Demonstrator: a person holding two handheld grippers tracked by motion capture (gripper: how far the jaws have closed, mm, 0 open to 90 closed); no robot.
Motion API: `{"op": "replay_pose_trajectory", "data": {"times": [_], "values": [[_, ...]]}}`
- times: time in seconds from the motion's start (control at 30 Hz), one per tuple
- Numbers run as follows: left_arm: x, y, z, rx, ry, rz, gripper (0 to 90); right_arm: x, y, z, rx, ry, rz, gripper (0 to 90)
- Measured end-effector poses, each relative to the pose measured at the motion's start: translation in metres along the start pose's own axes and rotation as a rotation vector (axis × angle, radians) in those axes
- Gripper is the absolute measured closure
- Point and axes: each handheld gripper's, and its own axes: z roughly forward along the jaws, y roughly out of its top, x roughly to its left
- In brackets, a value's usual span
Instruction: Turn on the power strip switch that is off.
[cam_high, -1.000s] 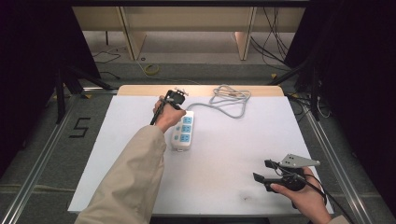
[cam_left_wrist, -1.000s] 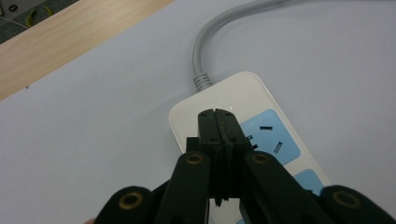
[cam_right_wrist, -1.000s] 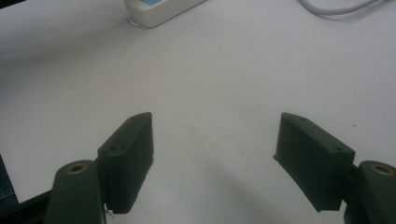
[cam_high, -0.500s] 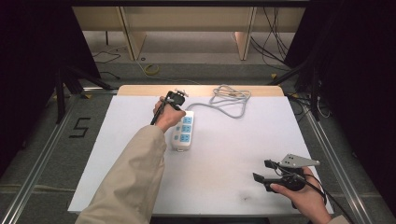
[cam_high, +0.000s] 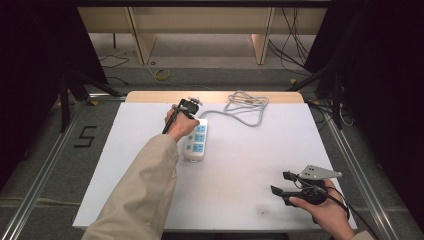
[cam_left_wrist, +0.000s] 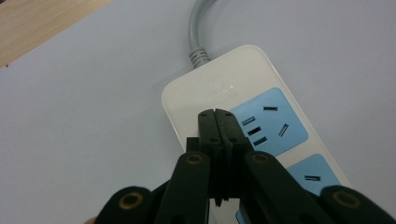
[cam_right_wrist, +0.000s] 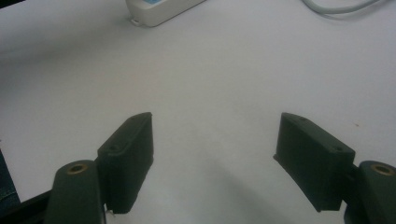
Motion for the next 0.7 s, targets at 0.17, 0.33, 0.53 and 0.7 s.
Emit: {"op": "replay_pose_trajectory", "data": {"times": [0.17, 0.33, 0.53, 0.7], "values": [[0.0002, 0.0004, -0.0007, 0.014, 0.000, -0.001, 89.9, 0.0002, 0.0000, 0.0001, 0.000, 0.000, 0.000, 28.1], [0.0001, 0.0008, -0.0008, 0.020, 0.000, -0.001, 89.9, 0.0003, -0.0001, 0.0006, -0.002, 0.000, -0.002, 28.0], [0.0001, 0.0020, -0.0013, 0.036, 0.001, 0.003, 89.9, 0.0005, -0.0002, 0.0007, 0.000, 0.001, -0.002, 28.0], [-0.0003, 0.0035, -0.0009, 0.048, 0.001, 0.010, 89.9, 0.0009, -0.0004, 0.0009, 0.008, 0.003, -0.006, 28.0]]}}
